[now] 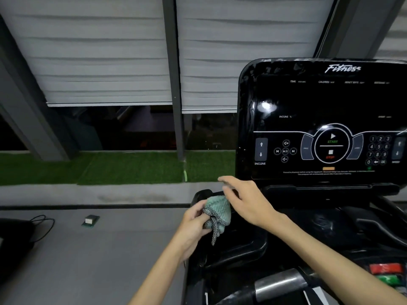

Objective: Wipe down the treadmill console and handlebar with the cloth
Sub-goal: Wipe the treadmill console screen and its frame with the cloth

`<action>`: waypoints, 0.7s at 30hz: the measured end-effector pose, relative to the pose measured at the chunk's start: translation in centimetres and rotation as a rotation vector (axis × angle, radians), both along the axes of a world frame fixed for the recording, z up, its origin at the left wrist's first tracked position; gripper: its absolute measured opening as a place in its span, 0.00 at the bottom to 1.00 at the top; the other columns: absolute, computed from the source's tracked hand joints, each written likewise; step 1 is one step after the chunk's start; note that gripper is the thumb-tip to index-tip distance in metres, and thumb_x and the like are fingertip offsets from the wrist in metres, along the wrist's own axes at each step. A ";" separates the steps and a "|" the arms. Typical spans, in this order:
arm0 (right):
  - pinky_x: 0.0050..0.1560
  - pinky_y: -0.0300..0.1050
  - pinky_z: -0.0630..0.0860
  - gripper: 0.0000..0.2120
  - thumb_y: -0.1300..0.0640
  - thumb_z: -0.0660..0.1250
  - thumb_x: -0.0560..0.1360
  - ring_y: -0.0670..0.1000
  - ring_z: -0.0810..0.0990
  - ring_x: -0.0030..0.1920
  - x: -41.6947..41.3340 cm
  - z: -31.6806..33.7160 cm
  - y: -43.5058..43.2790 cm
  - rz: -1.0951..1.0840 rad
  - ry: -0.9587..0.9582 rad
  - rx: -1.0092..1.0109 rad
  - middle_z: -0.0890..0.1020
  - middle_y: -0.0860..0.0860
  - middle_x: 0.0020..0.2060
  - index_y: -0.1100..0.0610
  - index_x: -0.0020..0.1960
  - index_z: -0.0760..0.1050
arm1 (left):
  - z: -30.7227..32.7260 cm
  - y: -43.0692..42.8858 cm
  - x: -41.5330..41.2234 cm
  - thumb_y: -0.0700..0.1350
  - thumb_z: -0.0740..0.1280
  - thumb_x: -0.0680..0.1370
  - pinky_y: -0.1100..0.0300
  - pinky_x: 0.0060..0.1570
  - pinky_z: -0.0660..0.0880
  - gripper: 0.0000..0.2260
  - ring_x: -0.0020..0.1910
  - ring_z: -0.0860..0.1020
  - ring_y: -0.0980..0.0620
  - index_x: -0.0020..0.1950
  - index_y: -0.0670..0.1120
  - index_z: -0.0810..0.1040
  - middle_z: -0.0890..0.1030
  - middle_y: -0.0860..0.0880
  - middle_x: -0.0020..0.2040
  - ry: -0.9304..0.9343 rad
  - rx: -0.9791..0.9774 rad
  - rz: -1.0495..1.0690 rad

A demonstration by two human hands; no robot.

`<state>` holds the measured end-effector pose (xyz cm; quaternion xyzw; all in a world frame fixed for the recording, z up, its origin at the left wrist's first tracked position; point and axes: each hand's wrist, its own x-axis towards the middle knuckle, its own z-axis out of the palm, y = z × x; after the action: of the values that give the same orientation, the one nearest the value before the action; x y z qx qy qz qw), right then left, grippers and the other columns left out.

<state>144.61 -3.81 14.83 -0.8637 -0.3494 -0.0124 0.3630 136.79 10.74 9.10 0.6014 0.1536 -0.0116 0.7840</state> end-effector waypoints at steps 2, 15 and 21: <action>0.61 0.37 0.73 0.15 0.55 0.64 0.80 0.38 0.78 0.56 0.3 -0.1 -0.6 -0.033 0.297 0.141 0.82 0.49 0.57 0.53 0.66 0.74 | 0.9 -0.1 0.5 0.30 0.55 0.80 0.49 0.54 0.79 0.17 0.57 0.80 0.46 0.61 0.44 0.77 0.82 0.44 0.56 -0.052 -0.076 0.024; 0.43 0.45 0.80 0.04 0.60 0.73 0.72 0.50 0.84 0.37 1.0 -2.3 -7.1 -0.147 0.592 0.239 0.85 0.54 0.35 0.57 0.46 0.82 | 1.2 -5.9 1.6 0.49 0.71 0.75 0.58 0.50 0.79 0.15 0.50 0.83 0.51 0.59 0.45 0.80 0.86 0.48 0.50 -0.033 0.115 -0.013; 0.43 0.38 0.75 0.07 0.62 0.75 0.70 0.45 0.79 0.39 1.7 -2.8 -10.3 -0.067 0.662 0.287 0.83 0.54 0.40 0.59 0.47 0.80 | 0.7 -8.5 2.6 0.41 0.68 0.78 0.56 0.44 0.79 0.10 0.46 0.84 0.46 0.60 0.46 0.77 0.86 0.43 0.47 -0.037 0.182 -0.055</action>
<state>146.33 -14.12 12.00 -0.7722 -0.1794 0.2070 0.5733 139.44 2.25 9.76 0.6743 0.1227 -0.0080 0.7282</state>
